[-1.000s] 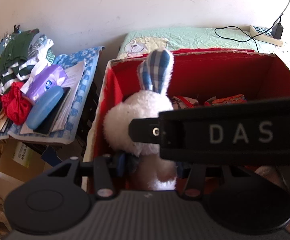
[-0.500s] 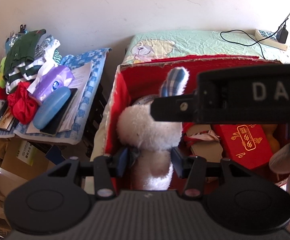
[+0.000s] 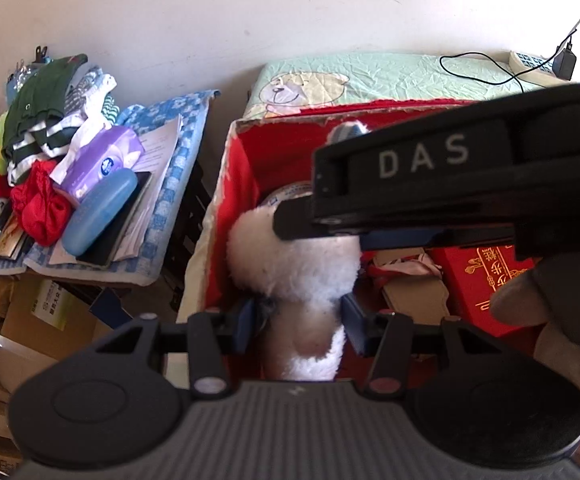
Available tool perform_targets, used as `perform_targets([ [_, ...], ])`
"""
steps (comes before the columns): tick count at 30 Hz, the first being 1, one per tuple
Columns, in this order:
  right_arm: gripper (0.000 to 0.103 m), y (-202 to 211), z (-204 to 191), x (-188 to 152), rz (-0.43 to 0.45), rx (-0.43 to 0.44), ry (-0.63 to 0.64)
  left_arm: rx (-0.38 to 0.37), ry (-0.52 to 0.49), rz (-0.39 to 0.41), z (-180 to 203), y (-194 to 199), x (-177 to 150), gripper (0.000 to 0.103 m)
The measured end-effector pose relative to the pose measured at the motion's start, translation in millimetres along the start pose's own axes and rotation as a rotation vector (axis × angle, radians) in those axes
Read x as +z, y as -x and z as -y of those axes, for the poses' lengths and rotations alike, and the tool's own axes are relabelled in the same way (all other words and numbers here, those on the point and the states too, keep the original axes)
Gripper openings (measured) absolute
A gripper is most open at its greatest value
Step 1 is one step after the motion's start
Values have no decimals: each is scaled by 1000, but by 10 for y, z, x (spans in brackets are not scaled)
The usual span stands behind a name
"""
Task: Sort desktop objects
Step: 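Lower the bunny into the red box and open both grippers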
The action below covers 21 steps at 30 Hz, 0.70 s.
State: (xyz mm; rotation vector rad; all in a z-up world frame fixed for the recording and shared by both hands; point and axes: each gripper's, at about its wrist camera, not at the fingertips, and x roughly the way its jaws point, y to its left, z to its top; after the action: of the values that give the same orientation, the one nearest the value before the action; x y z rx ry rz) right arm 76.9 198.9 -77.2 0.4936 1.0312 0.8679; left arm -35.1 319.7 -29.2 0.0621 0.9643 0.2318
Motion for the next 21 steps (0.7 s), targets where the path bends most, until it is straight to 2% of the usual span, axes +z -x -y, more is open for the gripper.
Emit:
perform_targets([
  [7,52,26,28,28,-39,80,-22,2,-3,-4,-2,21,11,52],
  [10,52,-21,13,35,-75,51,-5,-1,-5,-7,-11,27,11,52],
  [15,56,-19,19,24,-60,43,-7,9,-13,-3,20,2,6,52],
  [21,60,-32,106,32,-68,69,-53,22,-29,-1,65,-26,6,55],
])
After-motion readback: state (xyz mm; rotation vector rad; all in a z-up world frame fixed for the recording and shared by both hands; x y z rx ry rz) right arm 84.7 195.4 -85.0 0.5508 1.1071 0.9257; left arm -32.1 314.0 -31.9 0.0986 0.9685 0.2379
